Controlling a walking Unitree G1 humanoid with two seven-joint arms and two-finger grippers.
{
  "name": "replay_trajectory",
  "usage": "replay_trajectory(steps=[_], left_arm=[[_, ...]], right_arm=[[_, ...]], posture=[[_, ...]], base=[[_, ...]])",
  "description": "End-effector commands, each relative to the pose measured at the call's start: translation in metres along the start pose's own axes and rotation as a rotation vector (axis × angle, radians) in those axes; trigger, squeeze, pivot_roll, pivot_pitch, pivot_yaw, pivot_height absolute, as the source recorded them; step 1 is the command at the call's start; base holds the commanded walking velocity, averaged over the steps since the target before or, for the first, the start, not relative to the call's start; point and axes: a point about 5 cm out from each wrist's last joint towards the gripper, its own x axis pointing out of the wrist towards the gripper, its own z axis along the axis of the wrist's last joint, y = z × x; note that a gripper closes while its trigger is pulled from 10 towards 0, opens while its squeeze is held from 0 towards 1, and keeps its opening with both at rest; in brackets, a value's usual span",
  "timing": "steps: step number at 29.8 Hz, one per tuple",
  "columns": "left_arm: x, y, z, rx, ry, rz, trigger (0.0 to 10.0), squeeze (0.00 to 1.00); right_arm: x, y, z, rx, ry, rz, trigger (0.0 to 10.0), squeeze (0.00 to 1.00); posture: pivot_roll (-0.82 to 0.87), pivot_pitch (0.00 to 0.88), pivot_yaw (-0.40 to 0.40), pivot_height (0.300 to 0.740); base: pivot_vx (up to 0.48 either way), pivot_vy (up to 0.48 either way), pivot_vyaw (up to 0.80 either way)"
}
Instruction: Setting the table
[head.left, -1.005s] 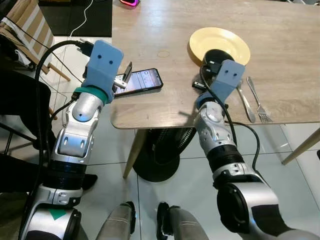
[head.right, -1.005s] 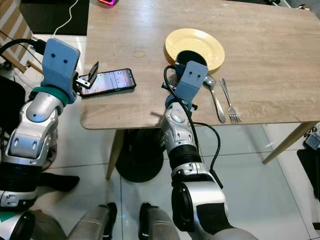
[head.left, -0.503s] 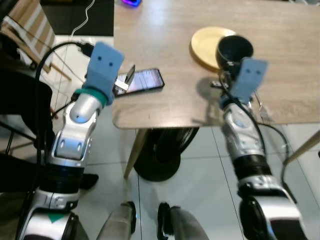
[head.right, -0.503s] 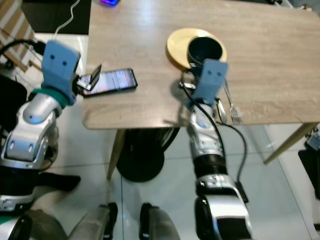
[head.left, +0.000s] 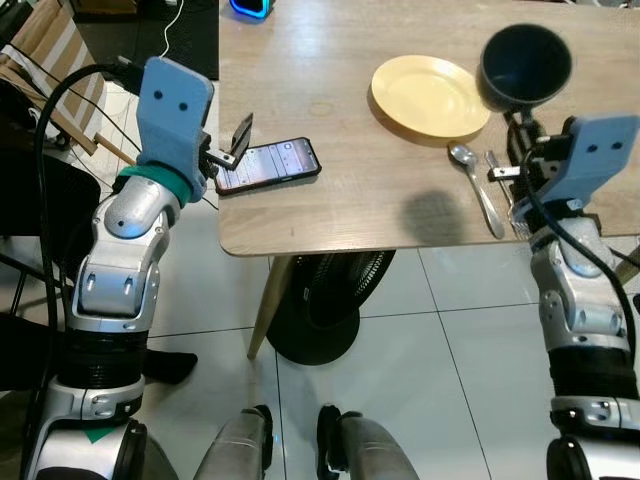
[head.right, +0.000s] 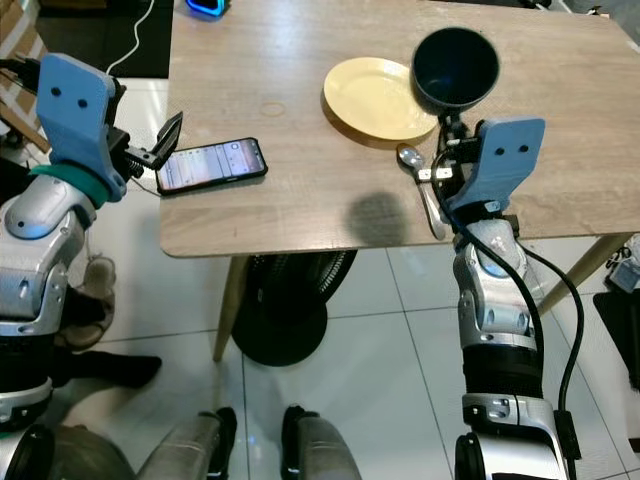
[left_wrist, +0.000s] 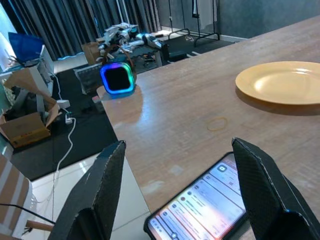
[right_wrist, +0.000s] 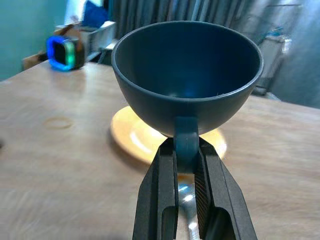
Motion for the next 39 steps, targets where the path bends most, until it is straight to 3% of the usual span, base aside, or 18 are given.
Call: replay_trajectory(steps=[1, 4, 9, 12, 15, 28, 39], left_arm=[[-0.002, -0.001, -0.012, 0.006, 0.055, 0.016, 10.0, 0.0], [-0.007, -0.002, -0.016, -0.019, 0.079, 0.008, 10.0, 0.0], [-0.012, 0.001, -0.018, -0.024, 0.09, 0.003, 10.0, 0.0], [-0.01, 0.008, -0.023, -0.026, 0.111, 0.047, 10.0, 0.0], [-0.006, 0.008, -0.022, -0.056, 0.114, 0.067, 10.0, 0.0], [0.003, -0.005, -0.026, -0.057, 0.124, 0.064, 10.0, 0.0], [0.005, -0.007, -0.028, -0.075, 0.119, 0.089, 10.0, 0.0]], right_arm=[[-0.01, 0.003, -0.005, 0.001, 0.03, 0.076, 10.0, 0.0], [-0.025, 0.006, -0.013, -0.005, 0.094, 0.158, 10.0, 0.0], [-0.034, -0.003, -0.021, -0.002, 0.142, 0.089, 10.0, 0.0], [-0.031, 0.002, -0.025, 0.052, 0.135, -0.022, 10.0, 0.0], [-0.027, 0.007, -0.025, 0.058, 0.133, -0.058, 10.0, 0.0], [-0.036, 0.016, -0.033, 0.084, 0.164, -0.081, 10.0, 0.0], [-0.032, 0.016, -0.034, 0.085, 0.181, -0.112, 10.0, 0.0]], posture=[[0.06, 0.057, -0.028, 0.74], [0.06, 0.051, -0.033, 0.74], [0.07, 0.019, -0.04, 0.74], [0.07, 0.014, -0.032, 0.74], [0.05, 0.03, -0.016, 0.74], [0.04, 0.023, -0.001, 0.74], [0.04, 0.023, -0.016, 0.74]], base=[[0.0, 0.0, 0.0], [0.0, 0.0, 0.0], [0.0, 0.0, 0.0], [0.0, 0.0, 0.0], [0.0, 0.0, 0.0], [0.0, 0.0, 0.0], [0.0, 0.0, 0.0]])
